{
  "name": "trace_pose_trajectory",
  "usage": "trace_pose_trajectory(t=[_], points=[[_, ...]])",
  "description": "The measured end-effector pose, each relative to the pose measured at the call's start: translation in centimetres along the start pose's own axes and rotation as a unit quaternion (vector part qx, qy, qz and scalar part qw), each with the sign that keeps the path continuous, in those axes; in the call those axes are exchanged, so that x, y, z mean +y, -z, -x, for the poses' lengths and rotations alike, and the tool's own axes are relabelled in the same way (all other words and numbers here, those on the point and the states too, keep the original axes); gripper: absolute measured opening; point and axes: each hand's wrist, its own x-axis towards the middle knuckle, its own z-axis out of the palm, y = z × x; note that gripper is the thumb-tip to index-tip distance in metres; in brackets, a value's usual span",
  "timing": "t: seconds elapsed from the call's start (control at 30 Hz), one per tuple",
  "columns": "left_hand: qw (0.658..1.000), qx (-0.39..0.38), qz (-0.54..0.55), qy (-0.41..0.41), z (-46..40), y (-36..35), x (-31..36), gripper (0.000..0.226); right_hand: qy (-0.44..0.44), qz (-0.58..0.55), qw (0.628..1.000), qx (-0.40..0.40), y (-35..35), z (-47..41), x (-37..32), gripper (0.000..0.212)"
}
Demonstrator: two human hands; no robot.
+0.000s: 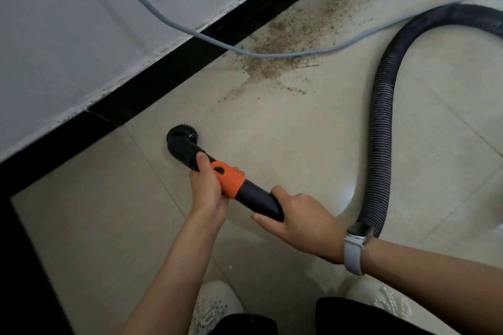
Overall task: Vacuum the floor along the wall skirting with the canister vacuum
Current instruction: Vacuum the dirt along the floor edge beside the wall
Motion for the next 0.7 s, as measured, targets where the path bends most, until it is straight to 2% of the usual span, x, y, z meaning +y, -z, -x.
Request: trace_pose_trajectory(t=[0.13, 0.27, 0.53, 0.7], points=[[0.999, -0.022, -0.031, 0.025, 0.0, -1.8, -1.5, 0.033, -0.048, -0.028, 0.998, 0.011, 0.3, 1.0, 1.3, 0.036], [0.997, -0.049, -0.058, 0.025, -1.5, -5.2, -0.6, 0.036, -0.07, -0.077, 0.993, 0.06, 1.8, -0.2, 1.7, 0.036], [0.985, -0.096, -0.14, 0.041, -2.0, -9.5, 1.7, 0.037, -0.115, -0.1, 0.981, 0.122, 3.4, -2.2, 1.8, 0.039], [0.981, -0.112, -0.153, 0.043, -1.7, -11.3, 1.1, 0.039, -0.134, -0.108, 0.976, 0.136, 3.9, -2.1, 3.0, 0.04]])
